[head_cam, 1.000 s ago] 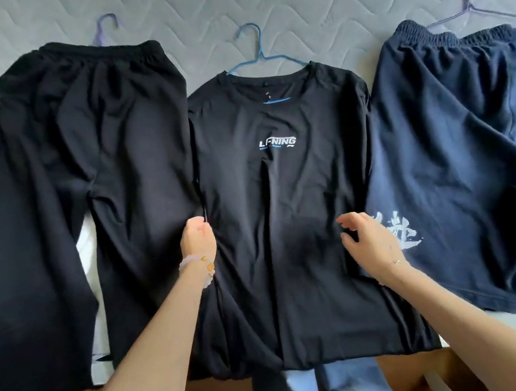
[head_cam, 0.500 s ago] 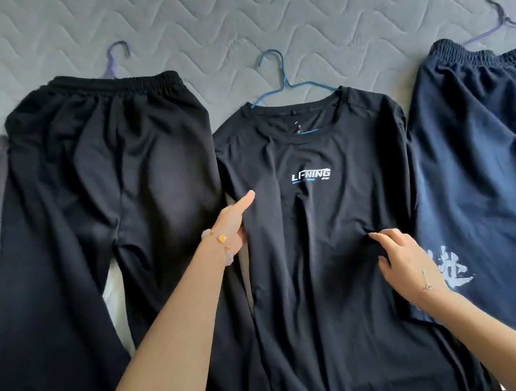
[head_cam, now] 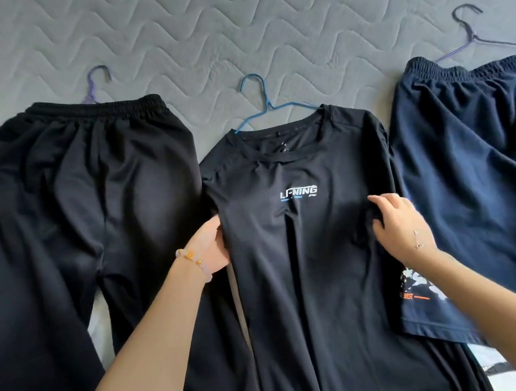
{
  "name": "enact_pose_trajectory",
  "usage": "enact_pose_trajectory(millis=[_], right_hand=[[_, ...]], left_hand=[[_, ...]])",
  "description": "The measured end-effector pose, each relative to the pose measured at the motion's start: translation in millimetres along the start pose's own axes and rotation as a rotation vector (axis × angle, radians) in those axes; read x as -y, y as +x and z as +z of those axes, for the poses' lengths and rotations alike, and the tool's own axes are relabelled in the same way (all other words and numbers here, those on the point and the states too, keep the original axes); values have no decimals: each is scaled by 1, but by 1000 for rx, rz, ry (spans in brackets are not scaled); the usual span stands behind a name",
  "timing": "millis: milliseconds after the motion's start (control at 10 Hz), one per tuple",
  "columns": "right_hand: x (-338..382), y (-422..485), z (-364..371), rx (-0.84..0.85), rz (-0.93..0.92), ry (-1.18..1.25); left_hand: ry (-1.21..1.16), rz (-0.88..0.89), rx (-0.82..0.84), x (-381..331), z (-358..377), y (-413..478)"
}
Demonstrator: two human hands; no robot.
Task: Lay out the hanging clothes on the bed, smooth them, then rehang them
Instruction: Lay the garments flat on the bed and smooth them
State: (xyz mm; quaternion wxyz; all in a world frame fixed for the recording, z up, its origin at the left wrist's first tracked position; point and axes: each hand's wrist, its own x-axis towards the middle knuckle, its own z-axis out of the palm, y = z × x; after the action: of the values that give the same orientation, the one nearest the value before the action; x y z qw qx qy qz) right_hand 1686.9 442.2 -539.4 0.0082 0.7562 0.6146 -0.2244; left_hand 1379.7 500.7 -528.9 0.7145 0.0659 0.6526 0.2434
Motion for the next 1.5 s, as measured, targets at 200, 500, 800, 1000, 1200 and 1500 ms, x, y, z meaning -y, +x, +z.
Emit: enact_pose_trajectory(millis=[200,500,800,1000,1200,1500], right_hand=[[-8,66,-28,-38,61,32],[-17,90,-30,149,165,-54],[-24,94,-32,149,144,-109],[-21,93,-32,127,152,-112],[-3,105,-42,-98,134,-14],[6,151,-44,-3,96,22]], left_hand=[[252,218,-23,-14,-28,4],[348,568,-628,-43,-103,-10],[296,660,-1012,-37,-188,-24],[777,812,-1105,-52,-181,-53],[1083,637,-808,-63,-150,-21],[1622,587,-337,-101,-14,57]])
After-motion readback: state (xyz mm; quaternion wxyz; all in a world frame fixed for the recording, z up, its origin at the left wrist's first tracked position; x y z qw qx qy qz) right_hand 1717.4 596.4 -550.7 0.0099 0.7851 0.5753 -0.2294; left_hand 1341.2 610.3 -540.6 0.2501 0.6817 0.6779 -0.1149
